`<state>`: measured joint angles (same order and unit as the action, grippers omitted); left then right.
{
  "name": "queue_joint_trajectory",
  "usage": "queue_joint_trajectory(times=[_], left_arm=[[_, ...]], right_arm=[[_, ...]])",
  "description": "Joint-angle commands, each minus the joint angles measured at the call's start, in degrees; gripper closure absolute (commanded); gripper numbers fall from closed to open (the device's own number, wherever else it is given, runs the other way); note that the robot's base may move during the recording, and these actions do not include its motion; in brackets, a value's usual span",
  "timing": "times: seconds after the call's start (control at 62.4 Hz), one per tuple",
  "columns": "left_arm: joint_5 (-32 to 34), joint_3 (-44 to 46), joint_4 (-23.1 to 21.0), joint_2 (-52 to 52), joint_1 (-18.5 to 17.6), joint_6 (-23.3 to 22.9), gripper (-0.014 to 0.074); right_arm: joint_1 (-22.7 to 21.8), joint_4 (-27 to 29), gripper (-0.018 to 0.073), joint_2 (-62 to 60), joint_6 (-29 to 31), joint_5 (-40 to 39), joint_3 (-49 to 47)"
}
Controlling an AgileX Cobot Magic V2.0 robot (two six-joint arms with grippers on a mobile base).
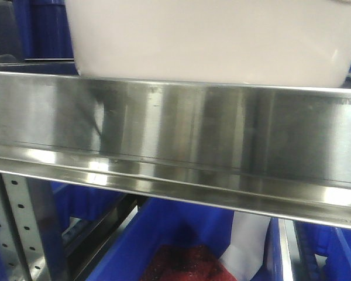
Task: Grab white bin and place on right shelf
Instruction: 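Carry the bin over the shelf edge and lower it onto the rollers, then open both grippers and release the bin on the shelf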
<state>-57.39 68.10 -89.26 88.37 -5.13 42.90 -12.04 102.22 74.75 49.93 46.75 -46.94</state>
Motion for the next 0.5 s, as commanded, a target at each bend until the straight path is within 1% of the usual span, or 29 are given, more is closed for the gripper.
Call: queue_joint_trajectory(times=[0.0,0.048,0.144,0.208,0.241,0.273,0.385,0.401,0.481], left_arm=[[-7.50,1.95,-4.59,-2.11,-1.85,0.93,0.0069],[-7.77,1.95,-4.69,-2.11,-1.85,1.75,0.0043],[-7.47,1.95,-4.57,-2.11,-1.85,2.91,0.0043],[-6.58,2.15,-3.83,-2.11,-1.75,2.91,0.0043],[-5.99,2.49,-2.83,-2.11,-1.75,2.91,0.0043],[-5.42,3.06,-1.18,-2.11,-1.75,2.91,0.0043],[-4.12,6.06,6.98,-2.11,-1.75,2.78,0.0043],[-4.08,6.50,8.66,-2.11,-1.75,2.60,0.0043],[-3.82,9.28,13.89,-2.11,-1.75,1.80,0.0043]], right_arm=[[1.26,4.14,-0.0073,-1.65,2.15,11.91,-1.79],[1.26,4.01,-0.0073,-1.65,3.10,11.51,-1.86],[1.26,3.36,-0.0073,-1.65,4.69,9.90,-2.08],[1.26,0.96,-0.0073,-1.65,5.06,8.17,-3.15],[1.26,-1.27,-0.0073,-1.65,5.06,7.36,-3.86],[1.26,-3.24,-0.0073,-1.65,5.06,6.23,-4.87],[1.26,-11.55,-0.0073,-1.65,5.01,2.81,-8.47],[1.26,-12.68,-0.0073,-1.65,4.94,2.38,-8.97],[1.26,-18.48,-0.0073,-1.71,4.51,0.49,-11.27]])
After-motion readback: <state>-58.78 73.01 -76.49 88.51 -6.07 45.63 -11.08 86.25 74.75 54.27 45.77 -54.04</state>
